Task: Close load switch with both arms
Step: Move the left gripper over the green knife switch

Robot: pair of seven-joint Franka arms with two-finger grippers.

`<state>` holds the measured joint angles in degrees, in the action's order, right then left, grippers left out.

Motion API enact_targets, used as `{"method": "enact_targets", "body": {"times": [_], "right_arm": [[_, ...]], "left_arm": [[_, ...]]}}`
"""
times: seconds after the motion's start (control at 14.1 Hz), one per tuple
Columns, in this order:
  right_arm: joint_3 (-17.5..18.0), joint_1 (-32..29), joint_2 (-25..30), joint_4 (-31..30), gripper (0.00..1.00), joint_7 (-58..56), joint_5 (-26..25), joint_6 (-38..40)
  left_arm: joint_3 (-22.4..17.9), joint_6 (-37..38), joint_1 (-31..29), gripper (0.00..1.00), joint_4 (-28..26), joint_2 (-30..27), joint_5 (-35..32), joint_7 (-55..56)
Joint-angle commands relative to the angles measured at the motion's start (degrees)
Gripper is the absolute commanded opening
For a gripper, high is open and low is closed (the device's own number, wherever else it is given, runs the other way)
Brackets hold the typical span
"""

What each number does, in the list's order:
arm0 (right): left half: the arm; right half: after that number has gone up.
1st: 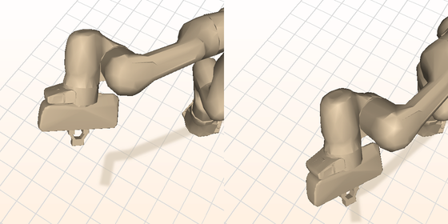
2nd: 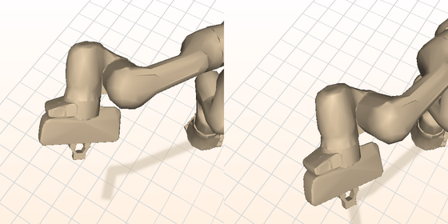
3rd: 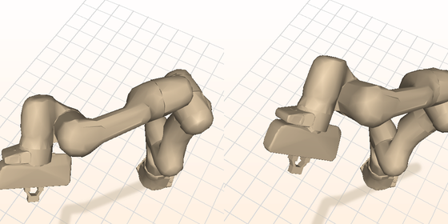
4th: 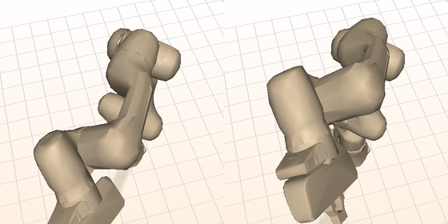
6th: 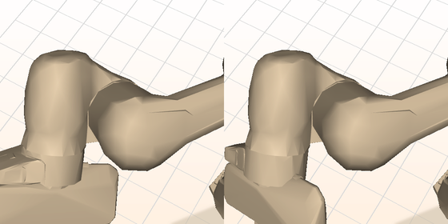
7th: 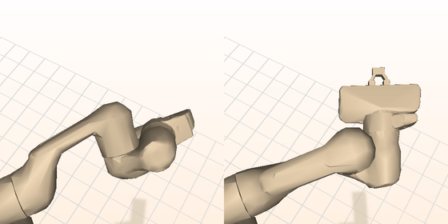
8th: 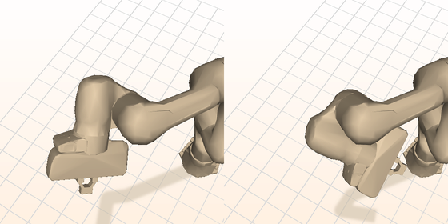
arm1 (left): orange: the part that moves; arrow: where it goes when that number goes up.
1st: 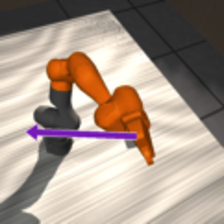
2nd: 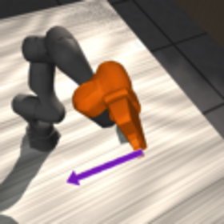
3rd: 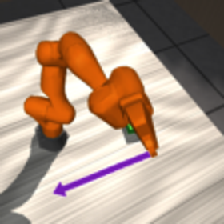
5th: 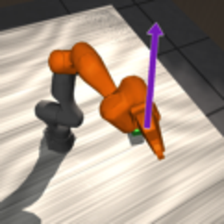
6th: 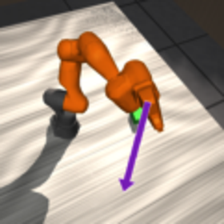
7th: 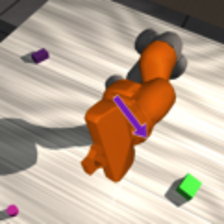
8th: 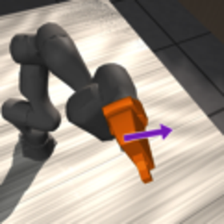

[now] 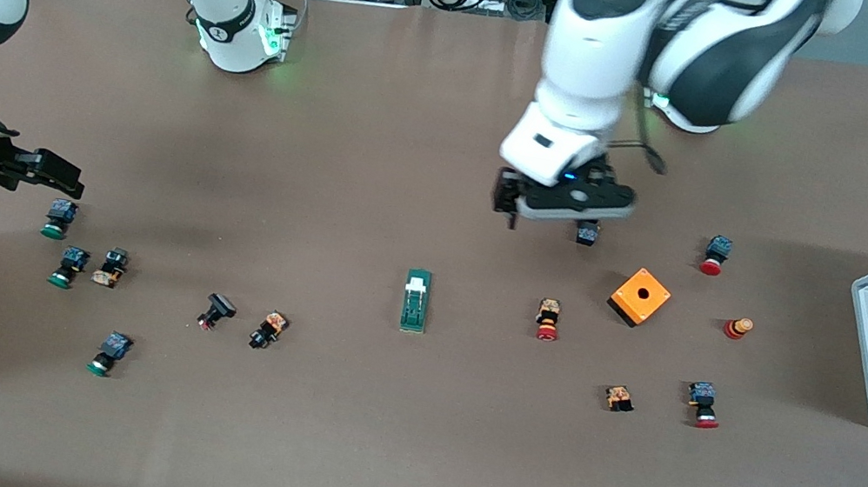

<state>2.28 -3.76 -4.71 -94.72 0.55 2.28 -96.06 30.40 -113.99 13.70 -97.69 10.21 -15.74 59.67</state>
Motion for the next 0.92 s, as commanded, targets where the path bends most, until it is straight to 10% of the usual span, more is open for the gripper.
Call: {"method": "enact_targets", "body": {"times": [0.0,0.85], "right_arm": [[-0.1,0.0,-0.6,1.1,1.0,-0.2,0.8,0.5],[0.0,0.0,-0.6,1.1,1.0,-0.1,0.7,0.4]], "left_arm": [[-0.2,-4.6,1.7,1.0,1.8,3.1,-1.6,4.1],[-0.3,-10.8,14.2,1.0,2.8,16.1,-29.9,31.7]]}}
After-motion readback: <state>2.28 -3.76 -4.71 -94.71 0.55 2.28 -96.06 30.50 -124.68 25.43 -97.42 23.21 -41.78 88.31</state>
